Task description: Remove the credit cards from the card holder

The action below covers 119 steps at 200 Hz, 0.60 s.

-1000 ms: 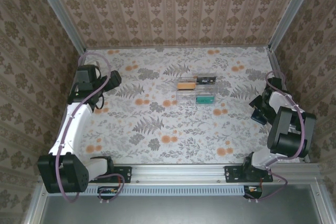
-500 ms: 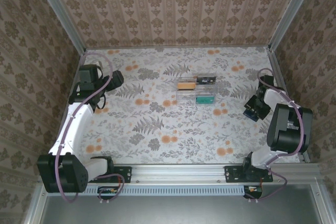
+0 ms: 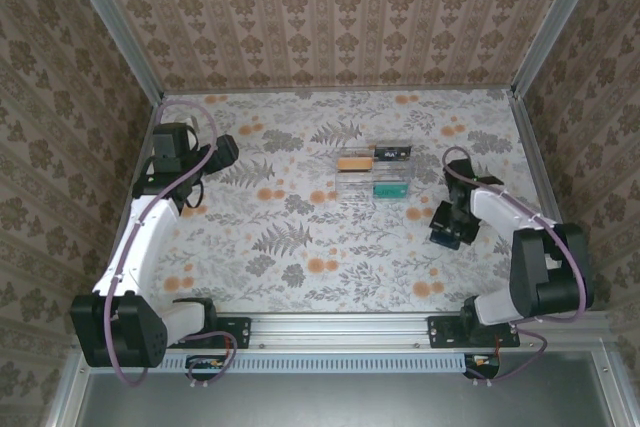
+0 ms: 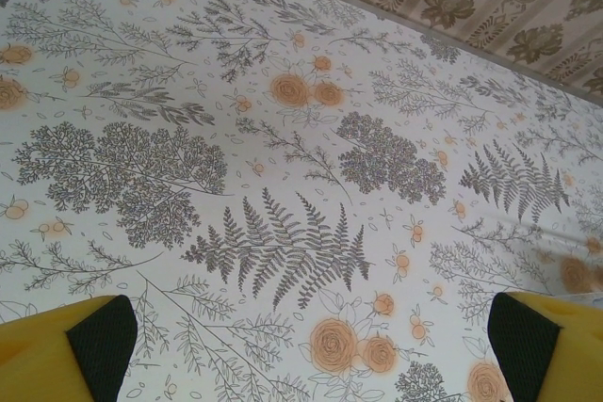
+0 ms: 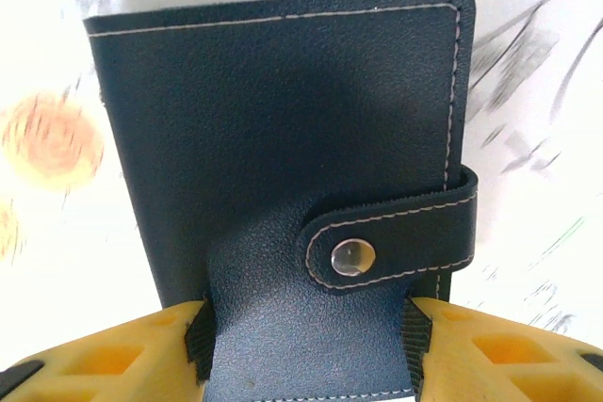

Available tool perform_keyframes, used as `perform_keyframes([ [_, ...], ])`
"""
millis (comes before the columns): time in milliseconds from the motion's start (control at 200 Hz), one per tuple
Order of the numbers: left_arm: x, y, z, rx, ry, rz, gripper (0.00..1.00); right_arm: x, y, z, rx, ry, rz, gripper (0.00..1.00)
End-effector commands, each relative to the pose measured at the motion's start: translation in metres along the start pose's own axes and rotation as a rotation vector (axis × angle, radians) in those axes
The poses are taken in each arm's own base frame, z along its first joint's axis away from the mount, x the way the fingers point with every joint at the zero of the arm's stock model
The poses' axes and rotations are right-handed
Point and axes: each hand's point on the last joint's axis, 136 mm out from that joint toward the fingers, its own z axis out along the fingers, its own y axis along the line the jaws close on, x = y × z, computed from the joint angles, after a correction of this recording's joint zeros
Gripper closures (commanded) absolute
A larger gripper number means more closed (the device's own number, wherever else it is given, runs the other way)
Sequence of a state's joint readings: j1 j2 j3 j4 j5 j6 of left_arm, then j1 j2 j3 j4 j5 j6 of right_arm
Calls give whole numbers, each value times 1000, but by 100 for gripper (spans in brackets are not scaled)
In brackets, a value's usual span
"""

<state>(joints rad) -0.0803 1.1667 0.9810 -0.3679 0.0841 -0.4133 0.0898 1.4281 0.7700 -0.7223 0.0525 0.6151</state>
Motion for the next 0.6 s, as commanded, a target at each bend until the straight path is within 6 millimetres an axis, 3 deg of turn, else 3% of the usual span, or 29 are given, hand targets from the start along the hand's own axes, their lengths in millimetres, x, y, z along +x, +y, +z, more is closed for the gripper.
perform_keyframes([
  [0,0,-7,-6,27,-2,-10,0,44,0,2,40,91,-18,42],
  [260,9,-13,-14,48,13,-10,0,90,59,-14,-46,30,-146,41],
  [590,31,-19,-28,52,50,17,0,140,174,-11,-101,9,-378,39],
])
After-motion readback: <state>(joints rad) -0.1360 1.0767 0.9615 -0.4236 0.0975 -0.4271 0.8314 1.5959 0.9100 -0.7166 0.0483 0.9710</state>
